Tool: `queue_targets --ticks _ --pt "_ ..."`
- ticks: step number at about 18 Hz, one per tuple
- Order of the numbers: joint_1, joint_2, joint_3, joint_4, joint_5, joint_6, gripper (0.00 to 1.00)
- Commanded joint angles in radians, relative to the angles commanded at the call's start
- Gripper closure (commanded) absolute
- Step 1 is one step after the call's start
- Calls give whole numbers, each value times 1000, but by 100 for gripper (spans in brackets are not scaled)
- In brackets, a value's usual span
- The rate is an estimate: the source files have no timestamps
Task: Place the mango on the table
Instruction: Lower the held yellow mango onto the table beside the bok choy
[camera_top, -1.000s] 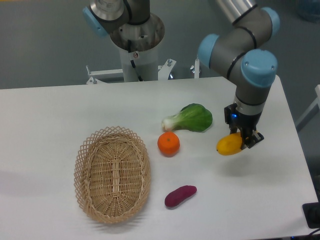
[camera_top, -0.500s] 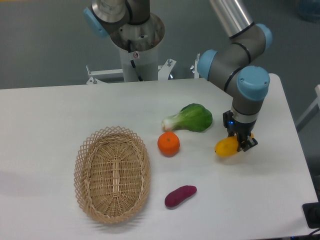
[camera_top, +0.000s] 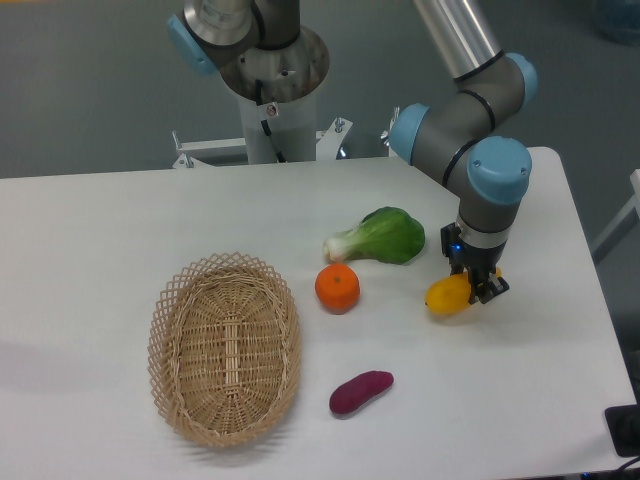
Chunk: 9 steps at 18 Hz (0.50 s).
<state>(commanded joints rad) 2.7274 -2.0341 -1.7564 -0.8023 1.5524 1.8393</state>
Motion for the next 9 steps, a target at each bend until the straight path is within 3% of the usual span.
queue_targets --ticks 1,4,9 --pt "0 0 0 2 0 0 48" --pt "-2 0 6 2 2 2 16" --pt "-2 3 12 2 2 0 1"
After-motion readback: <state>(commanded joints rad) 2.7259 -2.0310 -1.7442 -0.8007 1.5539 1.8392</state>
